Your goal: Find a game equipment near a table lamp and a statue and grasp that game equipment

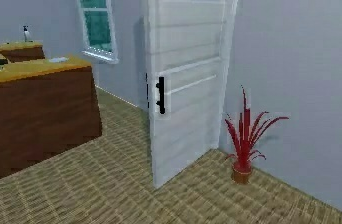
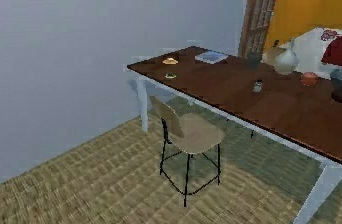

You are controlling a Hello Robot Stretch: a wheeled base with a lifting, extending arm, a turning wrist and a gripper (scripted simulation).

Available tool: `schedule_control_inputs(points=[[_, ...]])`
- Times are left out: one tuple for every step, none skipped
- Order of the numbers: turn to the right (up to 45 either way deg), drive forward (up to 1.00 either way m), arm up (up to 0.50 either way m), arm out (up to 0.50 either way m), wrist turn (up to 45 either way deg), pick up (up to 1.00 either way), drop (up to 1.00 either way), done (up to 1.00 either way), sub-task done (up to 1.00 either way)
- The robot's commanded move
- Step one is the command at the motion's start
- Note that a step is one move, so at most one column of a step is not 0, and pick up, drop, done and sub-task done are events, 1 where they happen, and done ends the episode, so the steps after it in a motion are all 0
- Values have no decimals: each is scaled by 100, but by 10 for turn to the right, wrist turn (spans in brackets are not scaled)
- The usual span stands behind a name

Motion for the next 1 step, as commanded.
schedule_control_inputs(points=[[0, 20, 0, 0, 0, 0, 0, 0, 0]])
